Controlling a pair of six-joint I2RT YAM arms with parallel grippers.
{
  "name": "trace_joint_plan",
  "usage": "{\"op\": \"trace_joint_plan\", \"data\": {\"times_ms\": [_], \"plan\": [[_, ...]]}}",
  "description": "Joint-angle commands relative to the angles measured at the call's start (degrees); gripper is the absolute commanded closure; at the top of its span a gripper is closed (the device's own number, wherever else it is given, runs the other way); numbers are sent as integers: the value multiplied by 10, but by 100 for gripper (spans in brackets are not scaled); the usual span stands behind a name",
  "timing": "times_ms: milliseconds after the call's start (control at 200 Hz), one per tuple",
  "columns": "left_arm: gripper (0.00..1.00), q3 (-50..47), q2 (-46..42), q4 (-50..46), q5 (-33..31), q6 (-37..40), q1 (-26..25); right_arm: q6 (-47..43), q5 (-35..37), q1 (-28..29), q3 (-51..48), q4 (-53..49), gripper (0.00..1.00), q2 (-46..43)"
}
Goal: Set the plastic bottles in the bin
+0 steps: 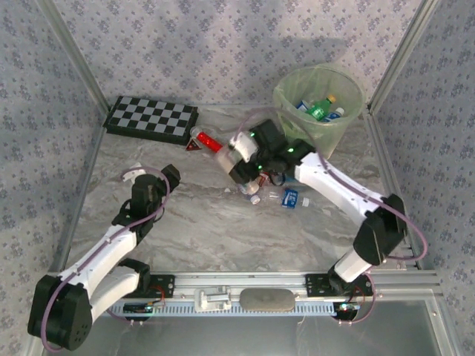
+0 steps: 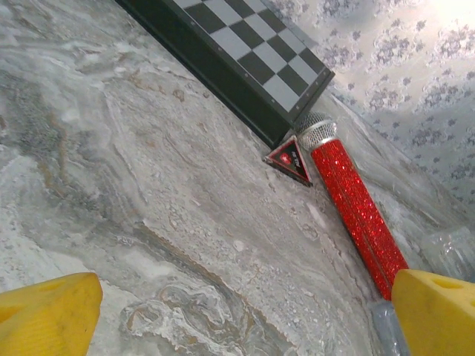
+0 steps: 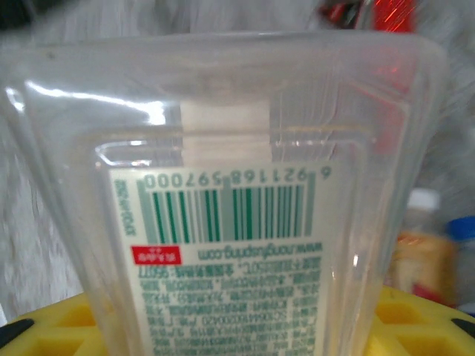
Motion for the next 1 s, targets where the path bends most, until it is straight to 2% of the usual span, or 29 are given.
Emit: {"op": "trace_joint_plan", "data": {"times_ms": [0,195,435,620,845,995], "plan": [[0,16,18,29,37,16,1,41,-40,-35,23,78,56,-44],[0,40,66,46,74,41,-23,58,14,-94,69,120,56,-84],[0,77,120,48,50,84,-94,46,88,-170,128,141,56,-91],[0,92,147,57,43,90,-122,53,144,-240,157,158,55,-64],[0,97,150,55,31,94,-133,87,148,-320,205,153,54,4],[0,99,146,39,19,92,-134,111,128,-352,255,101,54,67]]}}
